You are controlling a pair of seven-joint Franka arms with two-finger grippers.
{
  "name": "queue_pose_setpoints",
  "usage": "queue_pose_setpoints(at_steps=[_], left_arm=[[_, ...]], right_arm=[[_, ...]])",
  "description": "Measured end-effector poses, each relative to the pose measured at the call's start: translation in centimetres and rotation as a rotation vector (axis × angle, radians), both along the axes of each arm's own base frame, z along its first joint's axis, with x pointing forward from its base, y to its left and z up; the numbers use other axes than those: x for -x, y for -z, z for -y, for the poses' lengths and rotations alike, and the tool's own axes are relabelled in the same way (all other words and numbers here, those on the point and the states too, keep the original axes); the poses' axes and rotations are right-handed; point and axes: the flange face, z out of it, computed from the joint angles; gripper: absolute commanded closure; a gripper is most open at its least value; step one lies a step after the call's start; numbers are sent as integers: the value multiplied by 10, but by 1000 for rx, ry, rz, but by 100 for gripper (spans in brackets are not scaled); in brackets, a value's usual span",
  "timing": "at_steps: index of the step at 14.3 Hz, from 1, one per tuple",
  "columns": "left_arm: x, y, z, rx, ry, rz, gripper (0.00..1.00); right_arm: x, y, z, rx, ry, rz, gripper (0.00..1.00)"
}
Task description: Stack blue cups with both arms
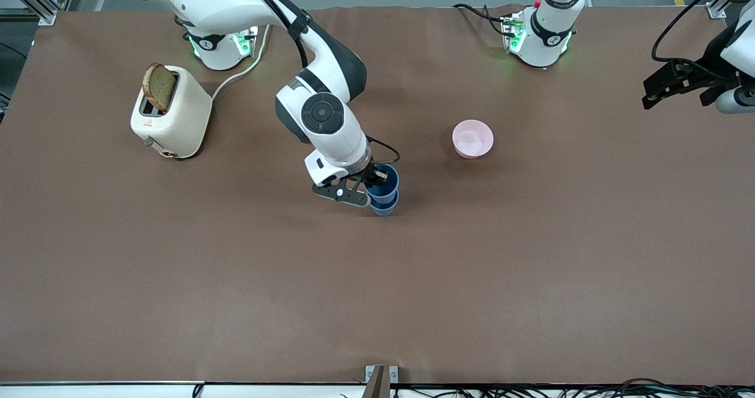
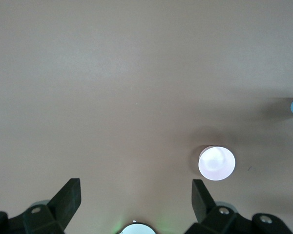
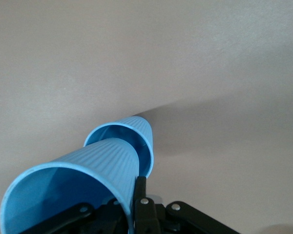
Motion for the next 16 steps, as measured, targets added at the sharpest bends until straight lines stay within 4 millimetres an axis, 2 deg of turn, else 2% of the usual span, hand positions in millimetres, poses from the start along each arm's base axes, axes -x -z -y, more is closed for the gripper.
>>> queue_pose_setpoints(at_steps=[2, 3, 4, 5, 7, 8, 10, 12, 14, 15, 16], left_arm=[[0, 0, 1, 0, 2, 1, 0], [0, 0, 2, 0, 5, 1, 0], [0, 0, 3, 0, 8, 1, 0], [0, 1, 4, 0, 13, 0, 0], [0, 1, 3, 1, 39, -2, 0], [0, 1, 2, 2, 54, -2, 0], [0, 1, 0, 2, 68, -3, 0], [0, 1, 0, 2, 76, -3, 0], [0, 1, 1, 2, 82, -3, 0], [0, 1, 1, 2, 85, -4, 0], [0, 1, 1, 2, 87, -5, 0]], right_arm=[[0, 2, 0, 7, -4, 2, 95], [0, 2, 0, 8, -5, 2, 90], [0, 2, 0, 8, -5, 3, 68], [0, 2, 0, 7, -5, 3, 29], [0, 2, 0, 6, -3, 4, 4], [0, 2, 0, 5, 5, 4, 0], [-1, 0, -1, 2, 19, 7, 0], [-7, -12, 2, 10, 17, 42, 0], [-15, -41, 19, 72, 12, 96, 0], [-22, -65, 37, 120, 24, 113, 0], [-31, -95, 65, 156, 54, 130, 0]])
